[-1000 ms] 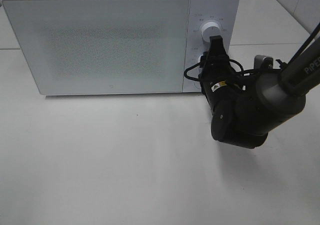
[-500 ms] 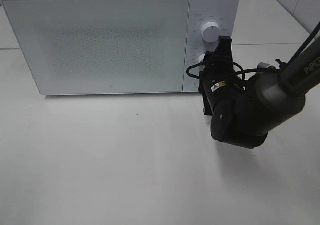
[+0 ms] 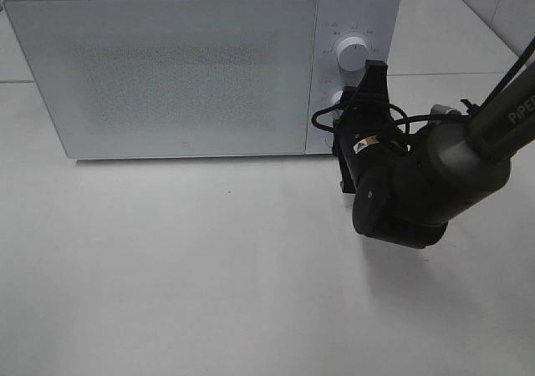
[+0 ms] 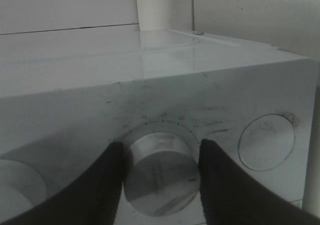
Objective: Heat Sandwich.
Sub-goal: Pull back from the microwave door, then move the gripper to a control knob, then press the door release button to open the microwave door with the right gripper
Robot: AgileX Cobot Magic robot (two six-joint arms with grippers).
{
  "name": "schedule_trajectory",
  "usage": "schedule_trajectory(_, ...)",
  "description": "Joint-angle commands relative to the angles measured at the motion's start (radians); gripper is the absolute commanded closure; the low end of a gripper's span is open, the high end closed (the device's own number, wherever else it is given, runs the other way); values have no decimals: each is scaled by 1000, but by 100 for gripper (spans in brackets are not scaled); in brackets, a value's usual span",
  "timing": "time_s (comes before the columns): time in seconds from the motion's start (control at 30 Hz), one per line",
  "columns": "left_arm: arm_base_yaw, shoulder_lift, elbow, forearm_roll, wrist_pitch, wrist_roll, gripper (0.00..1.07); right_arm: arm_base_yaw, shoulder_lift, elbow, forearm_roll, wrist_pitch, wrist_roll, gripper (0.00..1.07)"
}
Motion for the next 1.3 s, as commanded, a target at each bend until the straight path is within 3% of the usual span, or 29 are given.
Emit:
schedule_trajectory(0.03, -1, -26, 3, -4, -12, 0, 5, 1, -10, -17, -27, -70, -6, 84)
schedule_trajectory(0.1, -1, -26, 3, -4, -12, 0, 5, 1, -10, -16, -19, -74, -7, 80)
schedule_trajectory(0.5, -1, -26, 3, -4, -12, 0, 5, 1, -10, 6, 34, -103, -28, 36)
schedule_trajectory(0.9, -1, -26, 3, -4, -12, 0, 5, 5, -60, 80, -40, -98, -61, 32)
schedule_trajectory(1.3, -1, -26, 3, -4, -12, 0, 5, 5, -195, 252, -159, 8, -148, 32)
